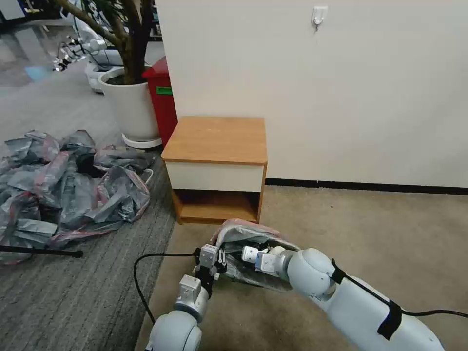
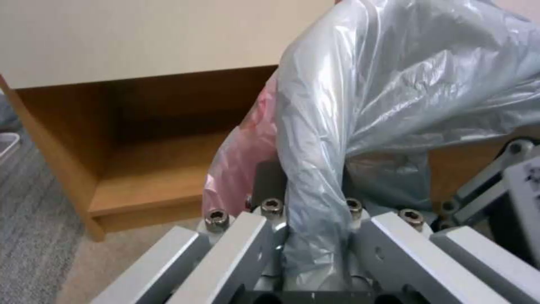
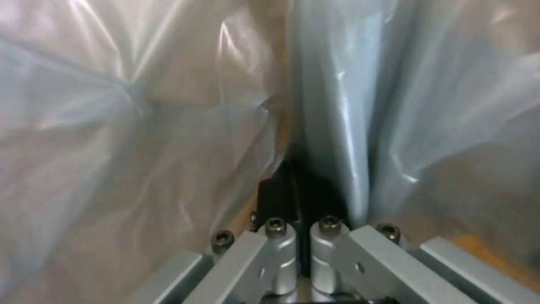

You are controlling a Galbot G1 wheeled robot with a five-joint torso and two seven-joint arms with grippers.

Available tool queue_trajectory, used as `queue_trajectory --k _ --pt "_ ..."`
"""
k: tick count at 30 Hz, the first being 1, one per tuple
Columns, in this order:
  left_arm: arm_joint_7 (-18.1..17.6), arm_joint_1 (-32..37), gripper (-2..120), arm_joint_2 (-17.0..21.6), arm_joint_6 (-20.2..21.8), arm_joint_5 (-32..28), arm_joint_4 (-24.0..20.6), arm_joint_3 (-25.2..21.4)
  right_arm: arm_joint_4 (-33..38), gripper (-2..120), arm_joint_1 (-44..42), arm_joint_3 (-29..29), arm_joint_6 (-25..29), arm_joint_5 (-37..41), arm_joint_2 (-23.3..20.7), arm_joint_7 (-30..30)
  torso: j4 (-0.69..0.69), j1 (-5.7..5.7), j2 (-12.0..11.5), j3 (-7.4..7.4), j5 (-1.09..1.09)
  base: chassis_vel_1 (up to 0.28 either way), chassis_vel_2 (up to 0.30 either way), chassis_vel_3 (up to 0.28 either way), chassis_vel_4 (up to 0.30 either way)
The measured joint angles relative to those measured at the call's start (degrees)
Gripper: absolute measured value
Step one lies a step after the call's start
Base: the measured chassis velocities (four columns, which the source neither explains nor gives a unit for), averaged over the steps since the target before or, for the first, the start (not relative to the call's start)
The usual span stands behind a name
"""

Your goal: Pick up the garbage bag from the table and place it over the trash can.

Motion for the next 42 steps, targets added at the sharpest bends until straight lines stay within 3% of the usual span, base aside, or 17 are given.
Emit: queue_trajectory --k 42 --pt "-0.26 0.26 3 -0.32 0.23 -1.89 0.39 1.69 -14.96 0 2.26 -0.02 0.23 -5.18 5.79 1.11 0.00 0.00 0.00 0.00 0.00 0.000 0.000 0.000 0.000"
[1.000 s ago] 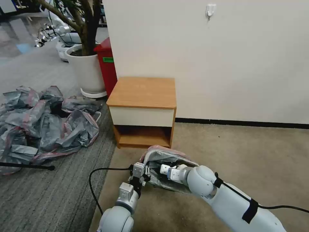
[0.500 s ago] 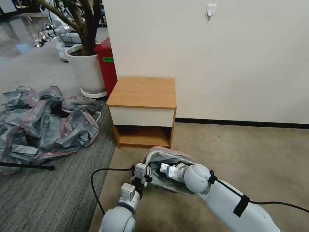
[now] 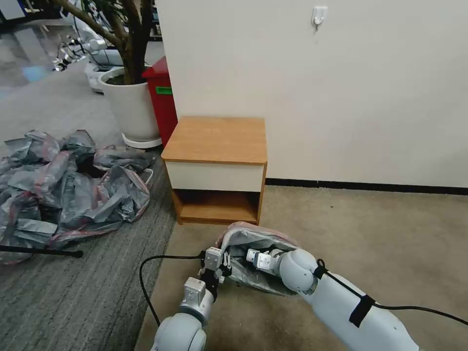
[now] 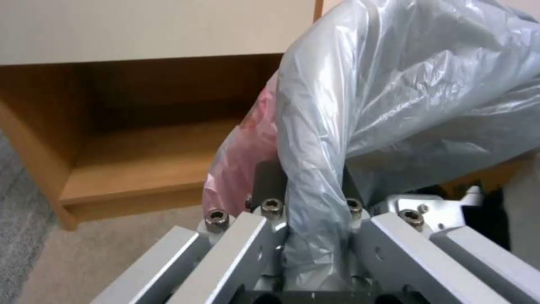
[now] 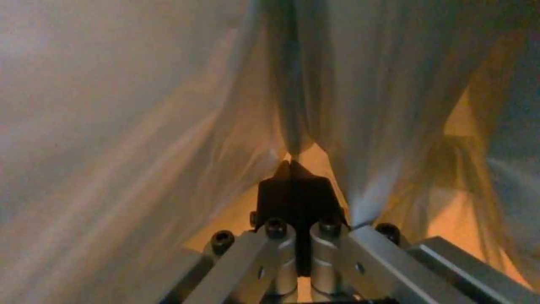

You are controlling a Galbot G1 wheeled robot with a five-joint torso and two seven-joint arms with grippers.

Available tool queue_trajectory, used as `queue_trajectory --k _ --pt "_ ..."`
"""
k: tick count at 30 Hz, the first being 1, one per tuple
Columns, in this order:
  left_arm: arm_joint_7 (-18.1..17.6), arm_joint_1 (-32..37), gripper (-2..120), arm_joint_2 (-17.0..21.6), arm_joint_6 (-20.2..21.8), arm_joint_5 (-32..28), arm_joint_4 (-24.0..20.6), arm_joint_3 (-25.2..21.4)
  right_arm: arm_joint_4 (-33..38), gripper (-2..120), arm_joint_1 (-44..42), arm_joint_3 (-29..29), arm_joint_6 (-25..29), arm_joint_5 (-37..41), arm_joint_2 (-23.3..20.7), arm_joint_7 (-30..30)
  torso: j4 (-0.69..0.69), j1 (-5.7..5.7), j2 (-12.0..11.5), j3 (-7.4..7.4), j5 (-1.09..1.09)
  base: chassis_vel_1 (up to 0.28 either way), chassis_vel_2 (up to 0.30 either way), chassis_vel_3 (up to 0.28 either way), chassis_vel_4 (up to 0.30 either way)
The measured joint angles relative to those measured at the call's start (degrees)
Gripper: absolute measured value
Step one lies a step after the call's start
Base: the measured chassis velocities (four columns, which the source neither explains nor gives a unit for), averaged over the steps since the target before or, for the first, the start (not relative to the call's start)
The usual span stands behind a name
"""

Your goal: Pick up the garbage bag from the table and place it over the trash can.

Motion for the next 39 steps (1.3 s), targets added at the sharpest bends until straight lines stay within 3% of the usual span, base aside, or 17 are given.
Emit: queue_trajectory --k 24,39 --pt "-0.04 -0.17 3 0.15 0.05 -0.55 -0.04 -0.17 -0.99 0 -0.62 0.49 0.07 -0.38 0.60 1.83 0.00 0.00 0.00 0.00 0.00 0.000 0.000 0.000 0.000" --pt "-4.21 -1.48 3 0.31 1.65 -5.91 1.07 0.18 5.56 0 -2.27 0.67 0.11 -0.29 -1.73 2.19 0.00 0.00 0.00 0.00 0.00 0.000 0.000 0.000 0.000"
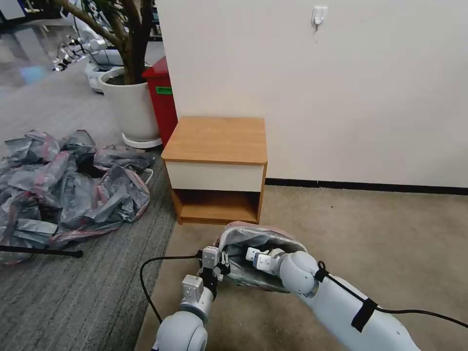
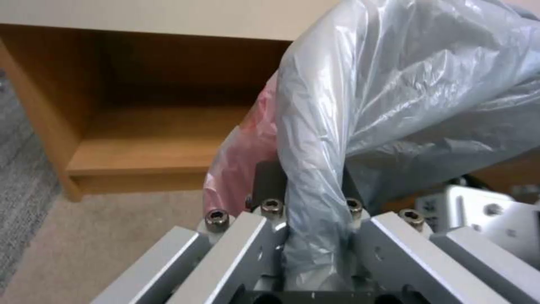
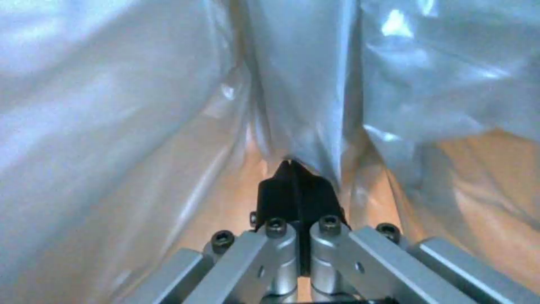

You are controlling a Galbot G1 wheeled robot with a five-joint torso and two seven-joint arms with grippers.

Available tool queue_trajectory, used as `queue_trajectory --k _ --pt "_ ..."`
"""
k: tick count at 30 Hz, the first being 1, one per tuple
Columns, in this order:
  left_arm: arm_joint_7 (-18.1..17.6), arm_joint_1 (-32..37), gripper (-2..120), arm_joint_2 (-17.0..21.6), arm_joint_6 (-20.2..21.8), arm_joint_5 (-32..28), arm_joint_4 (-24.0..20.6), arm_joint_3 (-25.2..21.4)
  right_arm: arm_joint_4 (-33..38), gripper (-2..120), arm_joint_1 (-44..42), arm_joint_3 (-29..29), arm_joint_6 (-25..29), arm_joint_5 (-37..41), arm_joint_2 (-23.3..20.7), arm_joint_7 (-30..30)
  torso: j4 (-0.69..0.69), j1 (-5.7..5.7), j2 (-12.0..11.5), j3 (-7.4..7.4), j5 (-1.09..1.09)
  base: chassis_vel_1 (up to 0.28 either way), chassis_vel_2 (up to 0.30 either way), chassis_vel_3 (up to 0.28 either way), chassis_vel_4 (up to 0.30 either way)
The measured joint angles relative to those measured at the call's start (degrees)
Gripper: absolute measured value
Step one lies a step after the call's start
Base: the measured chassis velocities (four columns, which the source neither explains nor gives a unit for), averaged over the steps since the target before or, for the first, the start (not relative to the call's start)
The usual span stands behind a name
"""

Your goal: Pick up the garbage bag from the table and place it over the trash can.

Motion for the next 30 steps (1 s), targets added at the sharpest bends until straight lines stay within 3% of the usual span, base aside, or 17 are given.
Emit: queue_trajectory --k 13,20,26,28,30 --pt "-1.57 -0.19 3 0.29 0.44 -2.06 0.29 -0.22 9.21 0 -2.77 1.65 0.53 1.53 -4.22 -0.02 0.01 0.00 0.00 0.00 0.00 0.000 0.000 0.000 0.000" --pt "-3.13 -0.97 3 0.68 0.71 -4.62 1.48 -1.24 16.83 0 -5.85 4.17 0.92 8.41 -10.36 0.78 0.00 0.00 0.00 0.00 0.01 0.000 0.000 0.000 0.000" --pt "-6.68 -2.01 3 1.52 3.81 -10.98 1.16 -1.30 26.03 0 -12.78 13.23 3.11 14.16 -17.33 2.86 0.00 0.00 0.00 0.00 0.00 0.000 0.000 0.000 0.000" --pt "-8.45 -2.23 3 2.01 5.89 -15.71 -0.27 -1.05 30.84 0 -17.06 18.84 5.10 19.63 -21.56 5.62 -0.02 0.00 0.00 0.00 0.00 0.000 0.000 0.000 0.000" --pt "-9.27 -2.24 3 2.26 6.91 -17.92 -1.05 -1.04 32.31 0 -18.67 21.17 6.26 22.91 -22.77 7.66 -0.01 0.00 0.00 0.00 -0.02 0.000 0.000 0.000 0.000"
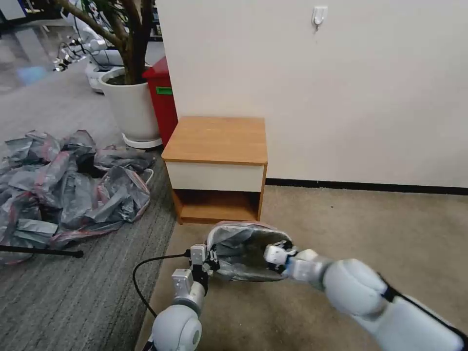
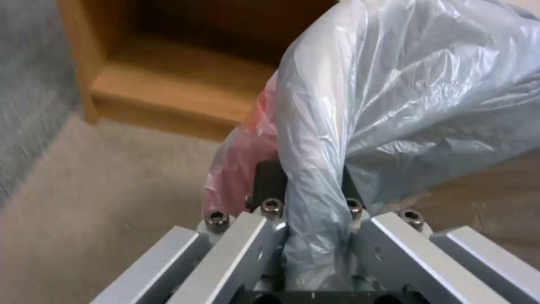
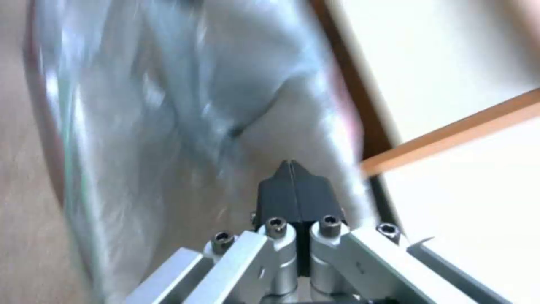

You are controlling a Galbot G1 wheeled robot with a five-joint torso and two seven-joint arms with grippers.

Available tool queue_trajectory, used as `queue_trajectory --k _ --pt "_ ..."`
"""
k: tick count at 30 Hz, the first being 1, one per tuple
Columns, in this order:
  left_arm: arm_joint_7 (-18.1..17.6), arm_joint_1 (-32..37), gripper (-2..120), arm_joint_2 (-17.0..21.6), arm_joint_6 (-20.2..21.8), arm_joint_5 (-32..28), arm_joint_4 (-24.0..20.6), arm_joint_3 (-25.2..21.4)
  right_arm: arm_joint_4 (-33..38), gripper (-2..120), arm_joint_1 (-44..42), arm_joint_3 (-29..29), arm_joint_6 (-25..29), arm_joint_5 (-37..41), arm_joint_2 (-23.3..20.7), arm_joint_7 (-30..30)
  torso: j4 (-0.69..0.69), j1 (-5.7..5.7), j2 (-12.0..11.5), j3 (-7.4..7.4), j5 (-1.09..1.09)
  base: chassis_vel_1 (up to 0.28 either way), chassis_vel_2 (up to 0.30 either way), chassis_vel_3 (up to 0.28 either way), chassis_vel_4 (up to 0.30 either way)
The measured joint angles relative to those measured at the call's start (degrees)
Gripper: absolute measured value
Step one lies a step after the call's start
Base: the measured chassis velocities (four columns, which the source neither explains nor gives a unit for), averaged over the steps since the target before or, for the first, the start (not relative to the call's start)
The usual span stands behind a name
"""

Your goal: Pick up the garbage bag from the table and place it over the trash can.

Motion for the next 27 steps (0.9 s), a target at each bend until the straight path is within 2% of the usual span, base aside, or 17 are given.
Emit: queue_trajectory --k 2,4,6,7,9,10,12,13,15,17,18,21,22,27 --pt "-0.57 0.00 3 0.19 0.81 -1.66 -0.52 0.00 0.77 0 -1.24 1.66 1.05 2.30 -0.45 1.72 0.01 0.00 0.01 0.00 0.00 0.000 0.000 0.000 0.000" --pt "-3.47 0.05 3 1.13 4.88 -8.79 -3.08 -0.20 2.44 0 -5.87 8.73 7.56 9.02 1.10 10.83 0.01 0.00 0.01 0.00 0.00 0.000 0.000 0.000 0.000" --pt "-5.31 0.09 3 1.68 6.79 -12.58 -4.40 -0.47 2.33 0 -7.44 11.62 11.31 10.95 3.91 14.96 0.00 0.00 0.01 0.00 0.03 0.000 0.000 0.000 0.000" --pt "-5.31 0.09 3 1.68 6.79 -12.58 -4.40 -0.47 2.33 0 -7.44 11.62 11.31 10.95 3.91 14.96 0.00 0.00 0.01 0.00 0.03 0.000 0.000 0.000 0.000" --pt "-8.84 0.24 3 2.58 10.53 -17.38 -6.10 -0.93 0.90 0 -8.74 13.65 17.98 14.12 8.53 22.10 0.01 0.00 0.01 0.00 0.02 0.000 0.000 0.000 0.000" --pt "-8.84 0.24 3 2.58 10.53 -17.38 -6.10 -0.93 0.90 0 -8.74 13.65 17.98 14.12 8.53 22.10 0.01 0.00 0.01 0.00 0.02 0.000 0.000 0.000 0.000" --pt "-11.18 0.27 3 3.04 12.19 -19.82 -6.84 -1.01 0.02 0 -9.55 13.72 21.07 16.13 11.55 26.95 0.01 0.00 0.01 0.00 0.02 0.000 0.000 0.000 0.000" --pt "-11.18 0.27 3 3.04 12.19 -19.82 -6.84 -1.01 0.02 0 -9.55 13.72 21.07 16.13 11.55 26.95 0.01 0.00 0.01 0.00 0.02 0.000 0.000 0.000 0.000" --pt "-12.51 0.25 3 3.41 13.71 -21.13 -7.01 -1.06 -0.86 0 -10.58 13.72 23.78 16.88 14.30 29.32 0.02 0.00 0.01 0.00 0.01 0.000 0.000 0.000 0.000" --pt "-13.21 -0.10 3 3.59 14.39 -22.10 -6.34 -0.75 -1.95 8 -11.83 13.75 26.02 16.85 17.58 31.36 0.01 0.00 0.01 0.00 0.01 0.000 0.000 0.000 0.000" --pt "-13.21 -0.10 3 3.59 14.39 -22.10 -6.34 -0.75 -1.95 8 -11.83 13.75 26.02 16.85 17.58 31.36 0.01 0.00 0.01 0.00 0.01 0.000 0.000 0.000 0.000" --pt "-13.20 -1.15 3 3.59 14.42 -22.23 -4.51 0.09 -2.22 23 -12.92 14.11 26.66 16.68 20.62 32.29 0.01 0.00 0.00 0.00 0.01 0.000 0.000 0.000 0.000" --pt "-13.20 -1.15 3 3.59 14.42 -22.23 -4.51 0.09 -2.22 23 -12.92 14.11 26.66 16.68 20.62 32.29 0.01 0.00 0.00 0.00 0.01 0.000 0.000 0.000 0.000" --pt "-13.00 -2.71 3 3.62 14.33 -21.83 -2.36 1.44 -2.63 43 -13.92 14.65 26.89 16.12 22.50 32.58 0.01 0.00 0.01 0.00 0.01 0.000 0.000 0.000 0.000"
